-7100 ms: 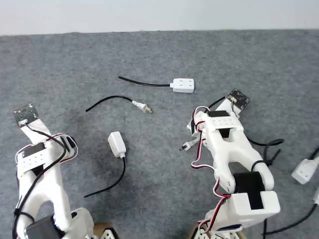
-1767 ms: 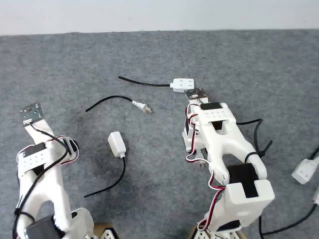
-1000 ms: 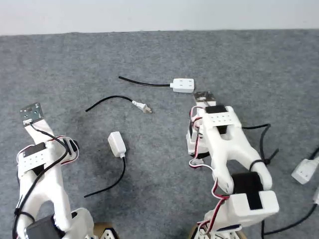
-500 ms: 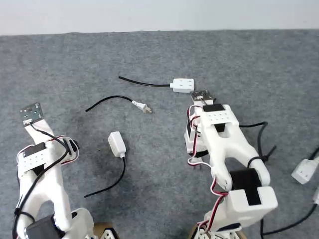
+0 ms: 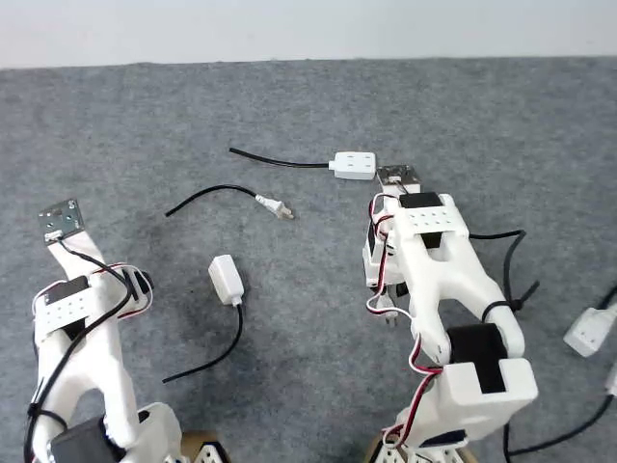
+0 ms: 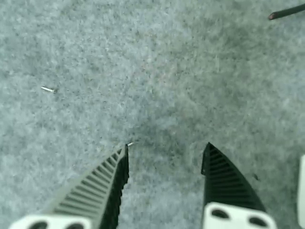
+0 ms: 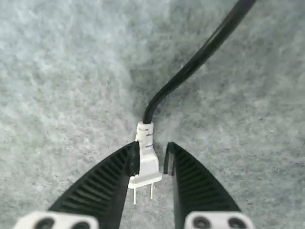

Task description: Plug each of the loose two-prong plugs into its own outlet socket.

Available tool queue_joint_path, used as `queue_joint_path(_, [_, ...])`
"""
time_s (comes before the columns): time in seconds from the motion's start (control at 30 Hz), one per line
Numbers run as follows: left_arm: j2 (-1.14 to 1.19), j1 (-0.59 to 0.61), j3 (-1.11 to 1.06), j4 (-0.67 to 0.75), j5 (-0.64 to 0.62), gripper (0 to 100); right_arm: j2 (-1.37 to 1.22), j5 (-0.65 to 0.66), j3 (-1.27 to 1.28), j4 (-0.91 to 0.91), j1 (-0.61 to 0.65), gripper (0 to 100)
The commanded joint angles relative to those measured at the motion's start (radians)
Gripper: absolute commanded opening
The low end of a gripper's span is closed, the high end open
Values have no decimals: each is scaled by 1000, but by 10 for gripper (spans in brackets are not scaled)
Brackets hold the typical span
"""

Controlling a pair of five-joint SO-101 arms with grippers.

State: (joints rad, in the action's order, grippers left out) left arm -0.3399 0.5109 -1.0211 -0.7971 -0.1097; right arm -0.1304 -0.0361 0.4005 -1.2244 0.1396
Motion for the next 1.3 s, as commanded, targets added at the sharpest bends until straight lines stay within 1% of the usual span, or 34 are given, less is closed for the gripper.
queue_joint_path(0.0, [-15,-8,45,-5,9,232,15,-9,-60,-2,-35,57])
queue_joint_path(0.3, [-15,-8,45,-5,9,232,12,-11,-23,47,-15,44])
queue_joint_path(0.43, [-15,-8,45,-5,9,232,10,-68,-21,47,-16,44])
queue_joint_path(0.57, [-15,-8,45,-5,9,232,-31,-80,-2,45,-2,44])
queue_joint_path(0.73, [-15,-8,45,-5,9,232,-91,-81,-32,38,16,44])
queue_joint_path(0.9, [-15,-8,45,-5,11,232,-87,-83,-40,45,18,44])
queue_joint_path(1.03, [-15,-8,45,-5,11,232,-82,-133,-72,35,13,44])
queue_joint_path(1.27, [-15,-8,45,-5,11,232,-82,-144,-84,33,15,44])
